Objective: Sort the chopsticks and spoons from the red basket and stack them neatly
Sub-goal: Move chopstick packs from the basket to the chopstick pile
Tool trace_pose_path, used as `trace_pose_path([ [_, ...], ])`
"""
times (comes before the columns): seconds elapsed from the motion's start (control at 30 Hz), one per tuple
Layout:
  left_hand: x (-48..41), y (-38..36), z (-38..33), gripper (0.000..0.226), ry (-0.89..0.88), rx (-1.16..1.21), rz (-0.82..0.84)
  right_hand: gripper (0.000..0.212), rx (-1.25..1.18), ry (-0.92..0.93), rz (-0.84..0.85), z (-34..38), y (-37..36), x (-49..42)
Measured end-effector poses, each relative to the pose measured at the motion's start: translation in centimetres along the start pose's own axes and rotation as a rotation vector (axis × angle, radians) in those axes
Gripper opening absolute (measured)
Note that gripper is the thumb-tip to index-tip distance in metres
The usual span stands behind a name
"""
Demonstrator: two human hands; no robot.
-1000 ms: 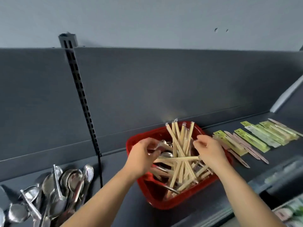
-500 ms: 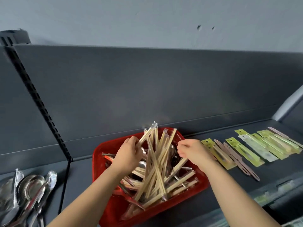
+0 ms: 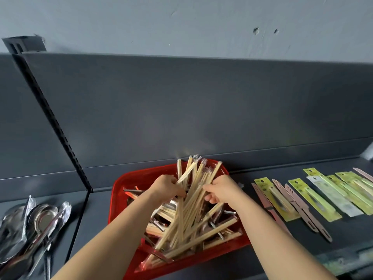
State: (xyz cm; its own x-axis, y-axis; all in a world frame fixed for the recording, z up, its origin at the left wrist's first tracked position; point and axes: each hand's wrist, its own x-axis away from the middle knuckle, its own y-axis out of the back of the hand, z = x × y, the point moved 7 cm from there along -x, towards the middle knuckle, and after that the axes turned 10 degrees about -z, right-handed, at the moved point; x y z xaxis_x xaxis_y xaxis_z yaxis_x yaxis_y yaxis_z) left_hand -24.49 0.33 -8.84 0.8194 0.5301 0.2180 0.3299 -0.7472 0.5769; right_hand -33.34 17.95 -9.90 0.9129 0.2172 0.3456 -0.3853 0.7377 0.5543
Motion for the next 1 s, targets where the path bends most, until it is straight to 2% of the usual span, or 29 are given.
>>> trace_pose_path([
  [0.27,0.3,2.5,0.0,0.014,-0.014,0.052,-0.027,0.01,-0.14,-0.085,0.071,0.9,-1.5,-0.4],
  [0.37,0.5,3.8,-0.5,0.011,-0.095,0.039,-0.06,0.012,-0.155,-0.085,0.103,1.2,-2.0,-0.4],
  [0.5,0.7,5.4,-1.0,0.005,-0.147,0.239,-0.137,0.013,-0.191,-0.061,0.096,1.6,-1.9,-0.5],
  [0.63,0.4,7.0,-1.5,0.017,-0.193,0.279,-0.235,0.01,-0.253,-0.029,0.094,1.8,-1.5,-0.4],
  [0.83,0.0,3.6,-1.9,0.027,-0.238,0.154,-0.119,0.016,-0.272,0.029,0.069,1.9,0.0,0.0],
  [1.0,-0.7,-0.4,-0.6,0.042,-0.137,-0.035,0.07,0.007,-0.309,-0.04,0.016,0.4,1.0,-0.1],
])
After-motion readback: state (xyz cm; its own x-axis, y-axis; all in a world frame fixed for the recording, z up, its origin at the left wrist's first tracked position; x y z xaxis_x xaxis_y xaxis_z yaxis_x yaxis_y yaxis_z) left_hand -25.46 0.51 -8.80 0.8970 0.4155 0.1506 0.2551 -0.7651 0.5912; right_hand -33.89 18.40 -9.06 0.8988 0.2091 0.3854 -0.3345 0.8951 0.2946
